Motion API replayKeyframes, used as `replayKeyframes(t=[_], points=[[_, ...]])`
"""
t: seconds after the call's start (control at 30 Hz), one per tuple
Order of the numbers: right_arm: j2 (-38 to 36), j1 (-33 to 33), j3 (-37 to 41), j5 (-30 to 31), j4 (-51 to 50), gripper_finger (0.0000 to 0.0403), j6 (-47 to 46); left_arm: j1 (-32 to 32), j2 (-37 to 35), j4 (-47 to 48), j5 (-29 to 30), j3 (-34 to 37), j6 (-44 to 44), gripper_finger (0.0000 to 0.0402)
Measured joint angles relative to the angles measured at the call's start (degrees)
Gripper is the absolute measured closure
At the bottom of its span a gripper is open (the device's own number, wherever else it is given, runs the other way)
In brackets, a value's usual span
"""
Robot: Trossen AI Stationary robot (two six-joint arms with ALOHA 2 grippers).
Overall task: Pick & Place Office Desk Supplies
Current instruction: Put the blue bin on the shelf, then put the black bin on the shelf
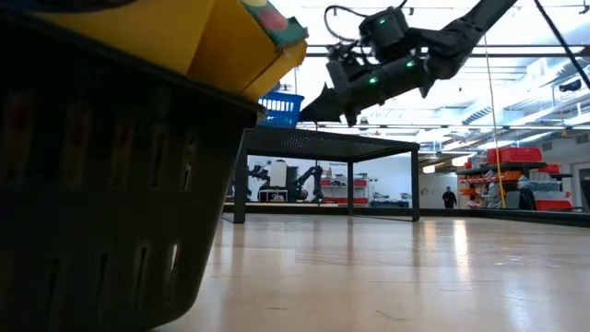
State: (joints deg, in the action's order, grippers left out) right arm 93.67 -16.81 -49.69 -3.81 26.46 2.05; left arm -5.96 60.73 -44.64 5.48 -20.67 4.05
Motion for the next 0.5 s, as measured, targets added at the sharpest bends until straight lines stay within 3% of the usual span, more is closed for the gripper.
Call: replayKeyframes(t=[0.2,0.5], points=[[5.0,-0.8,-4.9,-1.9,-2.6,0.0403,0.7,0.0,0.0,0.0,-0.6,0.0,-0.1,0.0240],[5.1,-3.2,-5.8,0.6,-3.7,0.0403,0.8,0.0,-0.7,0.1,1.5,0.0,-1.0,0.0240]])
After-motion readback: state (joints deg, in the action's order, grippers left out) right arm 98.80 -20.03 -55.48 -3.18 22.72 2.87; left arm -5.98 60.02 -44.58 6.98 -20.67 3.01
